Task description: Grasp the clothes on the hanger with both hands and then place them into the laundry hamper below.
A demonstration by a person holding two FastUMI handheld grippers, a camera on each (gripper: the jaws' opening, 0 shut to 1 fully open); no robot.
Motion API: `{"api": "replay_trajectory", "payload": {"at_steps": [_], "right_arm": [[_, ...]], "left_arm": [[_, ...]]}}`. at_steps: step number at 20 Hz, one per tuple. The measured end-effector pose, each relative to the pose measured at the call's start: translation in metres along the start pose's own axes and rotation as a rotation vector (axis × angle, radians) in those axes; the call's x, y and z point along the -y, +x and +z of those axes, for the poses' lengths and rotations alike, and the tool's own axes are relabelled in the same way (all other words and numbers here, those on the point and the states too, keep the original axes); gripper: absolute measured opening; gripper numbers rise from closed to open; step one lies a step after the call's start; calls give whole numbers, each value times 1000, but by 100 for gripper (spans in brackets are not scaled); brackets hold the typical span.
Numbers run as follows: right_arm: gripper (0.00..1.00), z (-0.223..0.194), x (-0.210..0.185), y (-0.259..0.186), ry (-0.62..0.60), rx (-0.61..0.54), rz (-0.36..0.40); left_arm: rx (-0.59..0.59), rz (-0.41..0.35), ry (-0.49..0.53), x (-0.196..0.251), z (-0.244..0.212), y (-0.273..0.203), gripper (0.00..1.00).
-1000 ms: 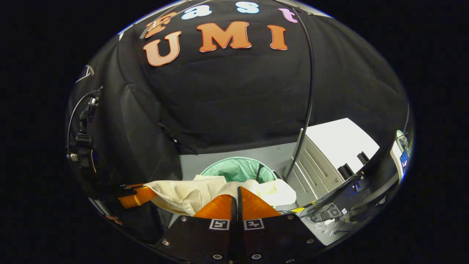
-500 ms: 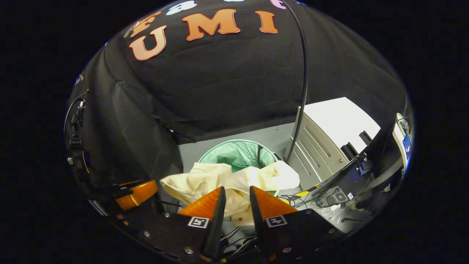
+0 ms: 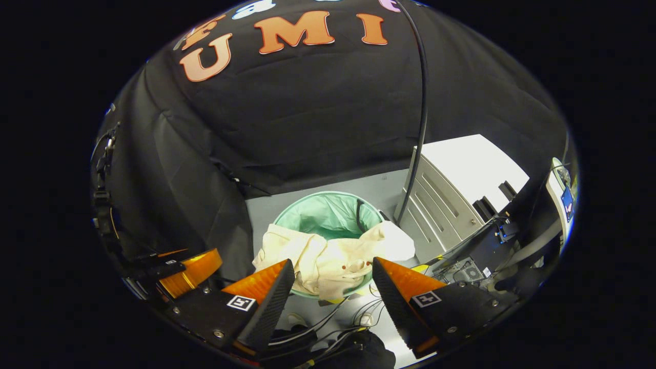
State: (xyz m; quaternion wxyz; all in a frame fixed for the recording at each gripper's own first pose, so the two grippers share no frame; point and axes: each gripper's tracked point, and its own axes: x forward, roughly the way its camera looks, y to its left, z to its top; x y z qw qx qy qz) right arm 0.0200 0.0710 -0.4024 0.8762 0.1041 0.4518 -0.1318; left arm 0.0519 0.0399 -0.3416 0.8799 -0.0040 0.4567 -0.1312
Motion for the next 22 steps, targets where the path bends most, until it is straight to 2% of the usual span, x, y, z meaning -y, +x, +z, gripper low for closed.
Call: {"api": "replay_trajectory", "payload": {"at_steps": [5,8,10,12,13,15,18,22], "right_arm": [[95,24,-4,-15,-33,88,5],[95,53,-21,-31,-102,201,44],[95,69,-25,-46,-133,266,51],[95,88,-23,-61,-126,324,43],[95,101,-21,-70,-112,351,39],[95,128,-11,-92,-74,415,24],[95,173,6,-137,-23,528,-4],[95,219,18,-202,-17,667,-33]], "left_arm": [[170,5,15,3,41,-25,98],[277,-1,27,5,70,-43,100],[345,-2,29,6,91,-58,98],[411,-1,32,8,114,-72,100],[444,3,36,9,126,-81,98],[510,8,43,9,147,-103,100],[608,3,33,11,182,-140,97],[715,-7,-1,11,218,-189,100]]}}
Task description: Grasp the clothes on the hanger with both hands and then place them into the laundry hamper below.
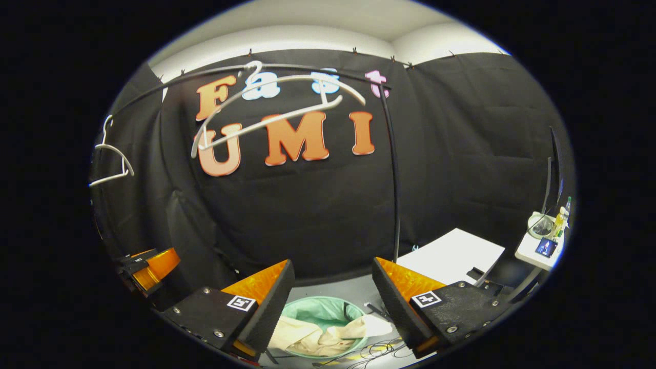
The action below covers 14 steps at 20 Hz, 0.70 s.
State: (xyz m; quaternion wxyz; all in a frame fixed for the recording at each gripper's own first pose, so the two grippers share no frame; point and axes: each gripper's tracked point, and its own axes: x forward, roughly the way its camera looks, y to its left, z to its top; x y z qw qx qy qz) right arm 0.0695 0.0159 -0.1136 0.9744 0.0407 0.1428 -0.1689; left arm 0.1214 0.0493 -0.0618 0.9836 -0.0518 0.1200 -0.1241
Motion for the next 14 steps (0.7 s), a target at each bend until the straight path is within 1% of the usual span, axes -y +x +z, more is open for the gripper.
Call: {"api": "replay_trajectory", "payload": {"at_steps": [1,2,3,5,6,7,8,10,12,14], "right_arm": [[100,17,2,-8,-9,31,-6],[95,30,5,-12,-14,61,-10],[95,41,5,-15,-16,89,-12],[95,60,3,-26,-15,130,-9],[100,68,1,-32,-17,145,-4],[100,77,-5,-37,-19,158,-4],[95,83,-6,-42,-22,169,-3],[95,95,-7,-52,-21,184,-1],[95,104,-8,-63,-24,204,4],[94,116,-5,-68,-28,237,5]], "left_arm": [[23,3,-7,-1,13,-2,97],[50,14,-12,-6,25,-5,97],[70,25,-16,-10,40,-7,94],[116,27,-22,-11,64,-14,97],[139,29,-20,-12,75,-17,97],[157,29,-19,-13,84,-19,97],[173,26,-21,-12,92,-22,94],[195,18,-35,-9,104,-30,94],[209,8,-43,-6,111,-37,100],[229,0,-42,-4,118,-42,100]]}}
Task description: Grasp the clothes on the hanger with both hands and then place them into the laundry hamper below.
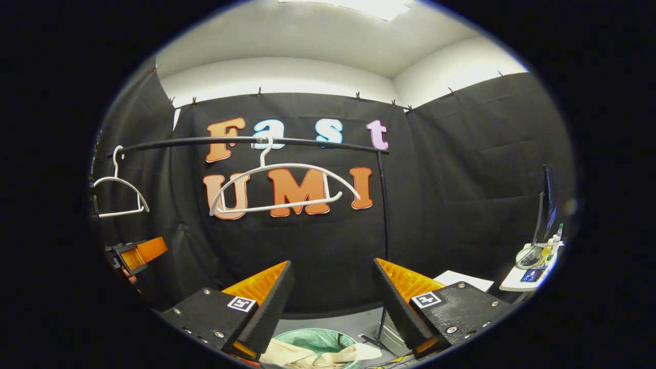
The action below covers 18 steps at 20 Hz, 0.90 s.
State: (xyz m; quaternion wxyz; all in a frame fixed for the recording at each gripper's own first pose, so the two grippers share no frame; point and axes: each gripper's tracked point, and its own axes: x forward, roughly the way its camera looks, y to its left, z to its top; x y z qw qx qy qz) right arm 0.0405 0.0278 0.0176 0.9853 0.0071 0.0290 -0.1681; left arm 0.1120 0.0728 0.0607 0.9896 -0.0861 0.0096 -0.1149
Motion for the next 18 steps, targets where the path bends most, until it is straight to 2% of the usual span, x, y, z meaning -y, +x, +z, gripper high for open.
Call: {"api": "replay_trajectory", "payload": {"at_steps": [1,2,4,5,8,9,10,13,14,15,17,18], "right_arm": [[95,9,1,-1,0,24,-6],[95,17,5,-2,2,56,-17],[95,26,8,-6,2,93,-24],[95,26,3,-6,5,101,-18],[95,24,5,-9,9,96,-16],[100,23,6,-9,10,93,-17],[95,20,9,-11,10,87,-21],[95,17,12,-10,9,77,-28],[100,14,14,-9,9,70,-31],[95,10,14,-9,16,63,-33],[95,4,10,-9,38,47,-24],[95,0,9,-9,42,41,-20]], "left_arm": [[9,0,3,1,3,-2,100],[17,3,6,1,4,-4,94],[24,12,2,2,4,-6,94],[21,11,-3,3,4,-5,97],[8,12,-9,3,-2,-9,97],[10,17,-7,1,-1,-11,97],[14,19,-3,0,0,-13,97],[22,29,15,-3,2,-16,99],[22,34,20,-4,2,-18,99],[24,35,21,-3,2,-18,100],[24,34,22,-2,2,-19,100],[25,36,25,-2,4,-19,96]]}}
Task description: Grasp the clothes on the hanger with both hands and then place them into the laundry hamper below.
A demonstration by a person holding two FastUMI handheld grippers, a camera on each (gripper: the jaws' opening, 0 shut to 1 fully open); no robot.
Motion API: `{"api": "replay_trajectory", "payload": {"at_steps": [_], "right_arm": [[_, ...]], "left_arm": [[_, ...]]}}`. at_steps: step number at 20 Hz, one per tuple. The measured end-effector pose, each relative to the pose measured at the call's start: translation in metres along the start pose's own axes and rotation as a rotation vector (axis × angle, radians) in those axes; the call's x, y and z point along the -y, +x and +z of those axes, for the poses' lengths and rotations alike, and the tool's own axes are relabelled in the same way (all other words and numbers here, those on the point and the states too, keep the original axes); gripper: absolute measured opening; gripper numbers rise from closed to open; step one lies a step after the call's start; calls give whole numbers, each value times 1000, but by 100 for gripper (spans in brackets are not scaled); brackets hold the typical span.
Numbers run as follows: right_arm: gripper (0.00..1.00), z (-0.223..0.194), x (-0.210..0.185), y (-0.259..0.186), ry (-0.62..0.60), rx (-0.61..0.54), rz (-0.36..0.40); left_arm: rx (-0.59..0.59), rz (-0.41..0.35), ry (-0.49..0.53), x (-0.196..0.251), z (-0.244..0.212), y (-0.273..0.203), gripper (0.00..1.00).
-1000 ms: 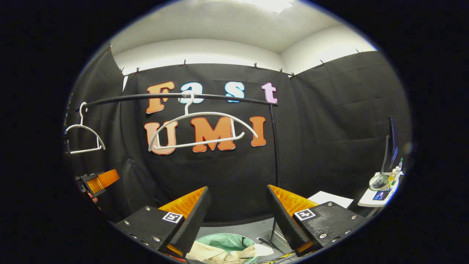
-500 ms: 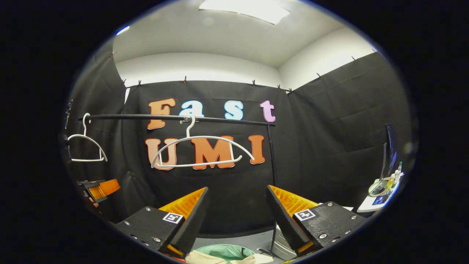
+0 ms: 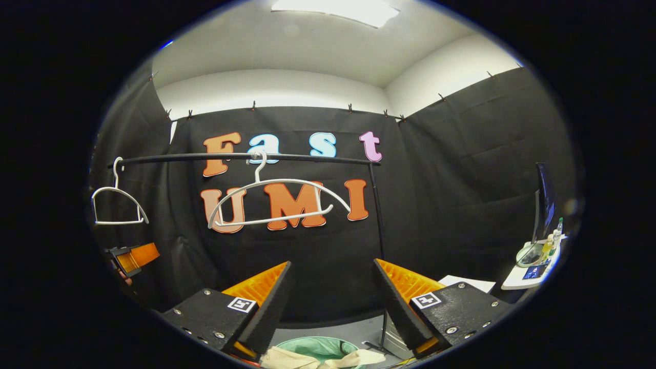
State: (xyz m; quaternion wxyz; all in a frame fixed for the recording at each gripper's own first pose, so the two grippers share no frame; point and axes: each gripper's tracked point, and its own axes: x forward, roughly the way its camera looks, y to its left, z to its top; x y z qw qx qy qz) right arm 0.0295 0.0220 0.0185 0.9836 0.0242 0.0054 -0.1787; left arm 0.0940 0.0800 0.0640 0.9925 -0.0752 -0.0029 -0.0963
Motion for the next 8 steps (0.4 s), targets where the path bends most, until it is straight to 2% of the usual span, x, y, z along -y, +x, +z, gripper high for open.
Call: {"api": "replay_trajectory", "payload": {"at_steps": [8], "right_arm": [[95,-16,-2,-4,-15,-49,5]], "left_arm": [[-5,-12,0,3,-4,-5,97]]}}
